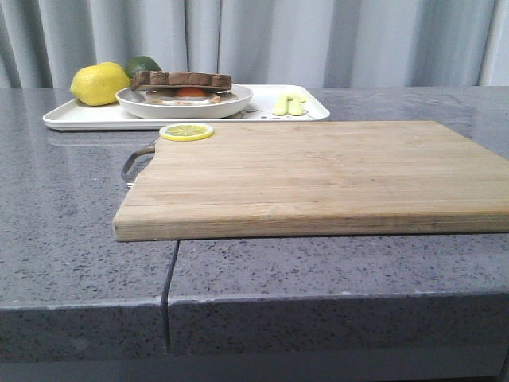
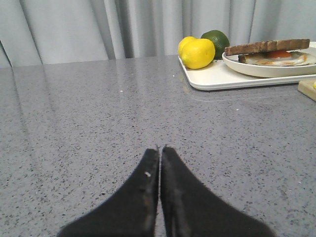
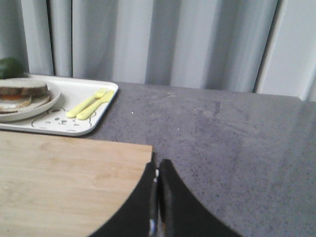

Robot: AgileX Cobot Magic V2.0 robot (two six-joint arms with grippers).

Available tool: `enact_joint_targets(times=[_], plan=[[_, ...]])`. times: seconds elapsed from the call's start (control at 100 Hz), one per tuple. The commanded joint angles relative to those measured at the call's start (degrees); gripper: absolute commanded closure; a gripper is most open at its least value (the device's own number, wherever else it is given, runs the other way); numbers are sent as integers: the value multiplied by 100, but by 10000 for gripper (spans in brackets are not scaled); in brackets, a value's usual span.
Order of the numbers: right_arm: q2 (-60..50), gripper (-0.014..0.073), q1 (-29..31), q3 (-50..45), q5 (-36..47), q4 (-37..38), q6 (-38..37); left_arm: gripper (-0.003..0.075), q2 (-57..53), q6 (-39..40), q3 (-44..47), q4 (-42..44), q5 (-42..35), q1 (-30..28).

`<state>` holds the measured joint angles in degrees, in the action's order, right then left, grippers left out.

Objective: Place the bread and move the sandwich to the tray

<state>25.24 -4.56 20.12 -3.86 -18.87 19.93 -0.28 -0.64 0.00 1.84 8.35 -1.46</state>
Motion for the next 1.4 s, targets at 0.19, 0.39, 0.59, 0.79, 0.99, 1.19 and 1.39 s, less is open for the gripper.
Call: enact_joint_targets(times=[0.19, 0.39, 0.59, 0.79, 0.99, 1.19, 1.39], plan=[[-796, 662, -15, -1059, 722, 1413, -1443, 739, -181, 0, 79, -46, -427, -13], [-1519, 662, -15, -1818, 941, 1991, -2025, 740, -181, 0, 79, -46, -427, -13], [-2138, 662, -15, -2179, 769, 1991, -2025, 740, -181, 0, 79, -46, -427, -13], [-2581, 662, -15, -2179, 712, 2012, -2025, 740, -181, 0, 79, -46, -427, -13], [-2696, 662, -15, -2179, 609, 2012, -2025, 740, -171, 0, 79, -46, -427, -13], [-2696, 662, -15, -2179, 455, 2012, -2025, 740, -171, 0, 79, -46, -427, -13], [-2696, 662, -15, -2179, 455, 2012, -2025, 740, -171, 0, 79, -46, -427, -13]])
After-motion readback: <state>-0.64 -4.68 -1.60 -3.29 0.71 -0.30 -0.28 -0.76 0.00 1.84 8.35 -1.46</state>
